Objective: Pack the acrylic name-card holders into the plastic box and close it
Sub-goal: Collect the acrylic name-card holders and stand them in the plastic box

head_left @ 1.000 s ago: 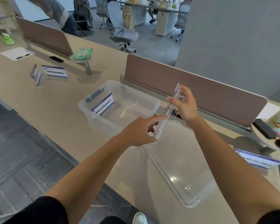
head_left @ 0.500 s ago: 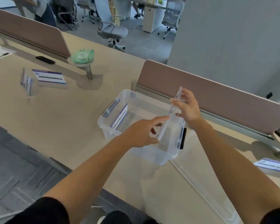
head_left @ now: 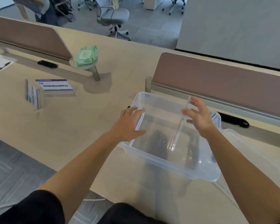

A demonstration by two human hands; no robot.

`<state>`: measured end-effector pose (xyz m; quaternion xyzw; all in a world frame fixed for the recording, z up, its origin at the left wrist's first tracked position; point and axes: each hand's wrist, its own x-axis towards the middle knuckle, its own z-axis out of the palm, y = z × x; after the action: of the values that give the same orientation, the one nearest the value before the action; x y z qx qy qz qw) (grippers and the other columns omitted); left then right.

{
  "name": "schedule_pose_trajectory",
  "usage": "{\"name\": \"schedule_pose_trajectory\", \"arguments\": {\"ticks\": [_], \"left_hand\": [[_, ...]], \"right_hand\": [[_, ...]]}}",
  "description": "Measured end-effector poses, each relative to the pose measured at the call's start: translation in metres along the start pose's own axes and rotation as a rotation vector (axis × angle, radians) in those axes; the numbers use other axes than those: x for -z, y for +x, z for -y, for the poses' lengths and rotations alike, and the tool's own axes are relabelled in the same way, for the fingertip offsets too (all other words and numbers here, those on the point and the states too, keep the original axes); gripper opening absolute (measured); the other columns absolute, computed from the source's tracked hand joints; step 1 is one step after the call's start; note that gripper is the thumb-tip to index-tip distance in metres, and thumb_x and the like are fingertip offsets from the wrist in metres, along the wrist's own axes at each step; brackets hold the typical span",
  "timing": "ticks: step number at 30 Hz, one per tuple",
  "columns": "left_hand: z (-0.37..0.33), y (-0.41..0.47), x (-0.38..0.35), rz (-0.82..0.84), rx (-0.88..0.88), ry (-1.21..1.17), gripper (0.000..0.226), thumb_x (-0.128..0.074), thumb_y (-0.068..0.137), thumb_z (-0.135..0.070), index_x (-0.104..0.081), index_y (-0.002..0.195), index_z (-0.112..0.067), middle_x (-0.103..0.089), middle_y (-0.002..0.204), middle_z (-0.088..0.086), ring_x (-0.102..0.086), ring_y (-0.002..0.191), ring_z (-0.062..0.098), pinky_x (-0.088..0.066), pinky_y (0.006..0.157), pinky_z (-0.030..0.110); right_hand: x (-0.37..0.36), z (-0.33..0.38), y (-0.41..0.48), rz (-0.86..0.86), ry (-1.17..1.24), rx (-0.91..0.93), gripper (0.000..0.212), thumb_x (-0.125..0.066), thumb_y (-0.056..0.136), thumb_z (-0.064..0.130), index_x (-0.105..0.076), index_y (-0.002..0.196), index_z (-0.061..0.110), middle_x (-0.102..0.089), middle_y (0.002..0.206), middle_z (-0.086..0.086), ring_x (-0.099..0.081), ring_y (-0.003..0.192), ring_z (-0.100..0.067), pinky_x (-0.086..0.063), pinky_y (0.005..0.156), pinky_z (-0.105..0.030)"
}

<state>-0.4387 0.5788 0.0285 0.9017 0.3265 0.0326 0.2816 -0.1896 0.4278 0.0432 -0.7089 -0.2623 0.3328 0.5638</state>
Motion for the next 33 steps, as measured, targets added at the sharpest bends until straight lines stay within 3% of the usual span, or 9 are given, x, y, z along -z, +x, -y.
{"name": "schedule_pose_trajectory", "arguments": {"ticks": [3, 6, 9, 13, 17, 22, 24, 27, 33], "left_hand": [[0.022, 0.020, 0.001, -0.004, 0.109, 0.088, 0.079, -0.066, 0.082, -0.051, -0.029, 0.149, -0.031, -0.016, 0.154, 0.010, -0.009, 0.142, 0.033, -0.020, 0.116, 0.046], [0.039, 0.029, -0.007, 0.002, 0.162, 0.063, 0.084, -0.052, 0.081, -0.065, -0.023, 0.151, -0.028, -0.016, 0.155, 0.012, -0.010, 0.143, 0.033, -0.018, 0.116, 0.047], [0.053, 0.039, -0.020, 0.035, 0.157, -0.077, 0.088, -0.040, 0.075, -0.076, -0.015, 0.150, -0.037, -0.024, 0.156, 0.002, -0.018, 0.142, 0.028, -0.023, 0.115, 0.049], [0.062, 0.042, -0.024, 0.022, 0.147, -0.246, 0.079, -0.044, 0.083, -0.067, -0.017, 0.152, -0.038, -0.027, 0.156, -0.004, -0.018, 0.144, 0.018, -0.023, 0.117, 0.043], [0.064, 0.041, -0.020, 0.038, 0.112, -0.302, 0.074, -0.053, 0.091, -0.050, -0.016, 0.153, -0.035, -0.023, 0.158, -0.004, -0.017, 0.145, 0.015, -0.021, 0.118, 0.040], [0.071, 0.042, -0.021, 0.041, 0.105, -0.328, 0.075, -0.053, 0.089, -0.049, -0.014, 0.152, -0.038, -0.020, 0.159, -0.006, -0.015, 0.147, 0.013, -0.023, 0.118, 0.045], [0.070, 0.041, -0.020, 0.044, 0.104, -0.340, 0.074, -0.054, 0.090, -0.047, -0.014, 0.152, -0.039, -0.019, 0.159, -0.008, -0.015, 0.147, 0.011, -0.024, 0.118, 0.043], [0.064, 0.040, -0.016, 0.041, 0.087, -0.334, 0.072, -0.056, 0.092, -0.039, -0.015, 0.152, -0.036, -0.020, 0.158, -0.008, -0.017, 0.145, 0.009, -0.023, 0.117, 0.037], [0.063, 0.040, -0.015, 0.032, 0.099, -0.296, 0.070, -0.056, 0.093, -0.035, -0.018, 0.152, -0.035, -0.024, 0.157, -0.011, -0.022, 0.143, 0.008, -0.027, 0.116, 0.036]], "right_hand": [[-0.016, -0.026, 0.015, 0.003, 0.033, -0.039, 0.068, -0.081, 0.063, 0.035, -0.053, 0.125, 0.033, -0.050, 0.127, 0.013, -0.050, 0.125, -0.031, -0.051, 0.090, -0.049], [-0.031, -0.052, 0.021, 0.011, -0.014, -0.093, 0.069, -0.081, 0.064, 0.033, -0.054, 0.128, 0.030, -0.051, 0.129, 0.011, -0.047, 0.126, -0.029, -0.045, 0.103, -0.058], [-0.051, -0.072, 0.028, 0.037, -0.031, -0.165, 0.068, -0.080, 0.067, 0.029, -0.053, 0.130, 0.027, -0.049, 0.132, 0.007, -0.046, 0.126, -0.032, -0.049, 0.098, -0.054], [-0.081, -0.087, 0.040, 0.063, 0.011, -0.227, 0.064, -0.081, 0.070, 0.022, -0.054, 0.128, 0.028, -0.049, 0.129, 0.008, -0.045, 0.127, -0.031, -0.049, 0.090, -0.046], [-0.100, -0.102, 0.054, 0.055, -0.021, -0.237, 0.065, -0.079, 0.068, 0.024, -0.055, 0.129, 0.027, -0.051, 0.120, 0.017, -0.047, 0.124, -0.026, -0.042, 0.107, -0.055], [-0.106, -0.121, 0.064, 0.081, 0.118, -0.339, 0.062, -0.079, 0.080, 0.017, -0.054, 0.134, 0.033, -0.047, 0.139, -0.001, -0.048, 0.133, -0.030, -0.047, 0.098, -0.045], [-0.102, -0.122, 0.063, 0.100, 0.096, -0.339, 0.072, -0.080, 0.072, 0.031, -0.051, 0.138, 0.037, -0.045, 0.146, -0.001, -0.043, 0.139, -0.025, -0.041, 0.107, -0.044], [-0.089, -0.117, 0.052, 0.164, -0.081, -0.284, 0.076, -0.077, 0.083, 0.039, -0.033, 0.144, 0.048, -0.038, 0.153, -0.003, -0.034, 0.145, -0.026, -0.031, 0.117, -0.049], [-0.067, -0.112, 0.014, 0.444, -0.412, -0.282, 0.111, -0.078, 0.064, 0.054, -0.004, 0.145, 0.061, -0.033, 0.158, -0.003, -0.050, 0.131, -0.029, -0.049, 0.103, -0.044]]}}
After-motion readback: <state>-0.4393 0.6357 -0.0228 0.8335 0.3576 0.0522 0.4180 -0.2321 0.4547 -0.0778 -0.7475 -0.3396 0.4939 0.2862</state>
